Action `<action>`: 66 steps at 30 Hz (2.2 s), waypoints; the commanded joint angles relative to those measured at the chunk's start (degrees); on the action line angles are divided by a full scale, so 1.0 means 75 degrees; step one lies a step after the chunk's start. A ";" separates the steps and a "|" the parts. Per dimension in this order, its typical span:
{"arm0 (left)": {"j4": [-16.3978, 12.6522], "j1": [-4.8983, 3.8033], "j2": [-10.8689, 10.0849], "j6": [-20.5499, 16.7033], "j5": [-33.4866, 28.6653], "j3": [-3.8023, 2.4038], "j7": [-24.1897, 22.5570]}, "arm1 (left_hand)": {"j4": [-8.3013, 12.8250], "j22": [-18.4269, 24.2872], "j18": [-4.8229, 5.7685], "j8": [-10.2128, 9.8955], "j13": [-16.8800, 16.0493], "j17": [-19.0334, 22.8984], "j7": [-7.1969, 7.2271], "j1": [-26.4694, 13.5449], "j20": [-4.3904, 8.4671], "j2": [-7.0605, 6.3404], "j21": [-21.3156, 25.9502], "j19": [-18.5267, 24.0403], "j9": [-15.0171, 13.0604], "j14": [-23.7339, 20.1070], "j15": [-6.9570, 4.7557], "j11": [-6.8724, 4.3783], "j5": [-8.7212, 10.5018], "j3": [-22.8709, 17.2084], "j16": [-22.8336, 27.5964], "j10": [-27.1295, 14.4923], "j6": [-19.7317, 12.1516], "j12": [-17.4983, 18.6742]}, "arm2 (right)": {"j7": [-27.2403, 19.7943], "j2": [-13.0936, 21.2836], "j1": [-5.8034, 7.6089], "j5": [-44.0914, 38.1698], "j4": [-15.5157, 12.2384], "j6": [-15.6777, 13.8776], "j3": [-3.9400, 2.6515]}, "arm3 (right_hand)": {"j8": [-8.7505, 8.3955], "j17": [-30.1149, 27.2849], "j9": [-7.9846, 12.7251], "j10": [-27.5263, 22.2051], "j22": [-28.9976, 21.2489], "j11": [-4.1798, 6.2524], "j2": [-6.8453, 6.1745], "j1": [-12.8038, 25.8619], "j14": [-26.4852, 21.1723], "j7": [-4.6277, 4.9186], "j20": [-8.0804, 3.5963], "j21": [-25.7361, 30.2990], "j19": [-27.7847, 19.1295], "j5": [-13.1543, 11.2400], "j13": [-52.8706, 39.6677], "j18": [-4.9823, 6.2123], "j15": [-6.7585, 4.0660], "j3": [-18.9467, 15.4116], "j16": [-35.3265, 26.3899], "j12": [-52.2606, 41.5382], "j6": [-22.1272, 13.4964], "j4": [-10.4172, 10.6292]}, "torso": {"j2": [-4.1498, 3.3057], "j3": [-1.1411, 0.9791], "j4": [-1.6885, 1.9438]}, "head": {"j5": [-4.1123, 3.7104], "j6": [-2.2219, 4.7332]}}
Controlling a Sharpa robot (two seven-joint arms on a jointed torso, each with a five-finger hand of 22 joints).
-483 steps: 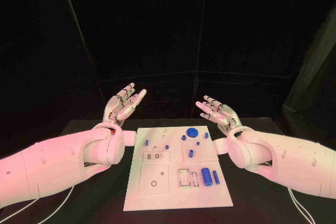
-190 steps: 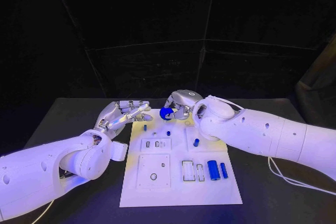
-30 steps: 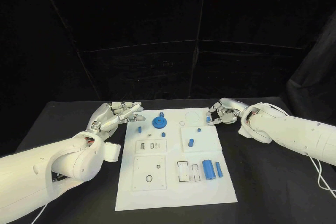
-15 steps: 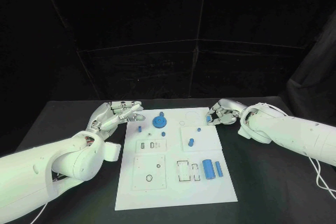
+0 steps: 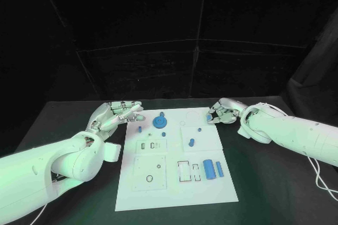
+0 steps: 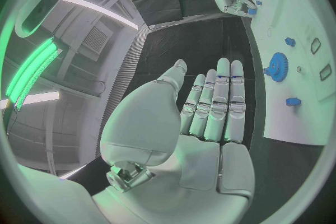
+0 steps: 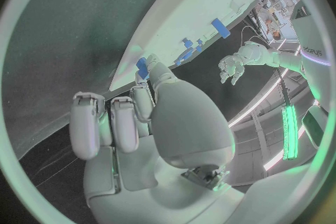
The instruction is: Assemble the parts on the task board
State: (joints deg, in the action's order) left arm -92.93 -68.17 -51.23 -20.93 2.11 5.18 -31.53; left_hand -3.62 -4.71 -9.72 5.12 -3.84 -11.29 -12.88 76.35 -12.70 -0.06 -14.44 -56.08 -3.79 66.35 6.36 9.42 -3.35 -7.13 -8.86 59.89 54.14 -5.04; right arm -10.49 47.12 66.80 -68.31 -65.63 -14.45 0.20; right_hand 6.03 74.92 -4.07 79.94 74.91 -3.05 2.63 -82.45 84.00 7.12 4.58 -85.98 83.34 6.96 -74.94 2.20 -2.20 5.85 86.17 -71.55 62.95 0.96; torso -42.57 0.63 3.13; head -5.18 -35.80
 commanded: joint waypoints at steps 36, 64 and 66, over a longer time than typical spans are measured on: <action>0.0159 -0.0157 -0.0004 0.0183 -0.0396 -0.0008 0.0077 | 0.0080 0.0021 -0.0113 -0.0017 -0.0003 -0.0025 0.0011 0.0034 -0.0009 0.0101 0.0035 -0.0077 -0.0003 0.0048 0.0003 0.0008 0.0037 -0.0020 0.0043 0.0106 0.0097 0.0021 | 0.3494 -0.1608 -0.0172 -0.2201 -0.2953 -0.0763 0.0290 | -0.0029 0.0885 -0.0013 0.0103 0.0855 0.0223 -0.0017 0.0408 0.0556 -0.0130 -0.0053 -0.0026 0.0009 0.0199 0.0076 -0.0016 -0.0025 0.0468 -0.0076 0.0210 0.0151 0.0015 | 0.0091 0.0077 0.0001 | 0.0383 -0.0284; 0.0192 -0.0166 0.0041 0.0222 -0.0398 -0.0008 0.0113 | 0.0089 0.0025 -0.0114 -0.0015 -0.0005 -0.0032 0.0018 0.0033 -0.0005 0.0110 0.0038 -0.0085 -0.0004 0.0055 -0.0001 0.0002 0.0037 -0.0022 0.0051 0.0130 0.0112 0.0018 | 0.3955 -0.1945 -0.0373 -0.2909 -0.2699 -0.0207 0.0302 | -0.0048 0.0842 -0.0008 0.0086 0.0827 0.0225 -0.0144 0.0516 0.0547 -0.0130 -0.0054 -0.0011 -0.0013 0.0234 0.0099 -0.0009 -0.0028 0.0531 -0.0104 0.0248 0.0153 0.0011 | 0.0098 0.0068 -0.0003 | 0.0431 -0.0388; 0.0193 -0.0166 0.0042 0.0224 -0.0398 -0.0008 0.0114 | 0.0089 0.0025 -0.0114 -0.0015 -0.0005 -0.0032 0.0018 0.0033 -0.0005 0.0110 0.0038 -0.0085 -0.0004 0.0055 -0.0001 0.0002 0.0037 -0.0022 0.0051 0.0130 0.0112 0.0018 | 0.3981 -0.1946 -0.0374 -0.2941 -0.2697 -0.0154 0.0302 | -0.0051 0.0830 -0.0007 0.0080 0.0818 0.0224 -0.0160 0.0531 0.0545 -0.0128 -0.0054 -0.0007 -0.0020 0.0235 0.0107 -0.0007 -0.0027 0.0538 -0.0111 0.0259 0.0151 0.0012 | 0.0094 0.0071 -0.0007 | 0.0429 -0.0388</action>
State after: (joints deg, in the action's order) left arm -91.44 -69.31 -50.97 -20.05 -0.75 5.17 -30.64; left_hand -3.14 -4.61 -9.72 5.12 -3.84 -11.49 -12.87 76.58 -12.90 0.16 -14.44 -56.29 -3.79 66.35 6.36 9.42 -3.35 -7.29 -8.86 60.31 54.56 -5.04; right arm 17.98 32.51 64.01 -88.84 -85.95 -17.74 2.37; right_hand 5.49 74.90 -4.09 80.64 74.90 -1.53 1.12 -78.45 84.02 6.97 4.39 -85.98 83.53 8.53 -74.23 2.20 -2.16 9.47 85.72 -69.86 63.03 1.12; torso -41.87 1.14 3.09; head -1.96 -38.70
